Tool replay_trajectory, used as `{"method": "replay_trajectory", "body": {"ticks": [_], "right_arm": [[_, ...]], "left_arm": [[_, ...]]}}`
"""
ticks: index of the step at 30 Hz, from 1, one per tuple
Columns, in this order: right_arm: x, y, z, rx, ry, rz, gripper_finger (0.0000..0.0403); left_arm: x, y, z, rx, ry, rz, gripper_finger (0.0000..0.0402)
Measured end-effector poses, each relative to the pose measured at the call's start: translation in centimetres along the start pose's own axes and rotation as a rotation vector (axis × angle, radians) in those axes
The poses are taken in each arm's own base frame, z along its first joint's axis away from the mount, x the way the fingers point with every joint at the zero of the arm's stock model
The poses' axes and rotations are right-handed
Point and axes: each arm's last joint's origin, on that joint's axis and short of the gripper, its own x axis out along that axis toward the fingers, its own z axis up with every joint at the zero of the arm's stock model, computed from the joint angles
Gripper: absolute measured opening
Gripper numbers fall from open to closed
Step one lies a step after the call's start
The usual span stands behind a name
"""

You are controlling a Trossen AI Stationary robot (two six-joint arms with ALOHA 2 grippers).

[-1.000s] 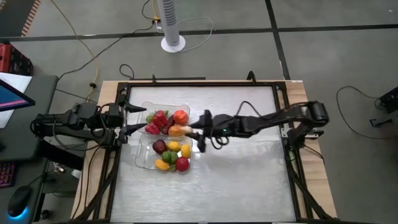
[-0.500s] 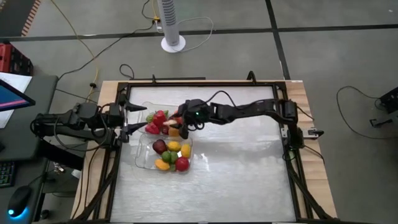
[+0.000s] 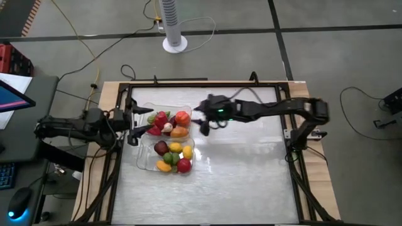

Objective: Sort produce into baskets
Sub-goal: Return to Home Position

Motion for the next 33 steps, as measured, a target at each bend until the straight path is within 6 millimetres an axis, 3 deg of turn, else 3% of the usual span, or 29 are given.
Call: {"method": "replay_trajectory", "body": {"ticks": [5, 9, 13, 23, 27, 33], "right_arm": [[-4.8, -1.5, -2.7, 0.025, -0.165, -0.068, 0.0291], [-6.8, -2.2, -5.6, 0.075, -0.283, -0.029, 0.0291], [-8.4, -2.1, -8.2, 0.093, -0.266, 0.006, 0.0291], [-15.0, -1.7, -8.2, 0.063, -0.456, -0.045, 0.0291], [-16.2, -1.6, -10.0, 0.058, -0.471, -0.084, 0.0291], [-16.3, -1.8, -13.9, 0.074, -0.501, -0.092, 0.0291]], "left_arm": [[-1.2, -0.1, -0.7, -0.100, -0.037, -0.084, 0.0275], [-1.9, -0.2, -2.7, -0.162, -0.107, -0.120, 0.0275], [-2.7, 0.0, -3.9, -0.188, -0.145, -0.056, 0.0275], [-4.8, 0.7, -4.2, -0.201, -0.152, 0.005, 0.0275], [-4.3, 0.4, -5.4, -0.196, -0.128, 0.006, 0.0275], [-4.0, 0.1, -7.1, -0.227, -0.155, -0.024, 0.0275]]}}
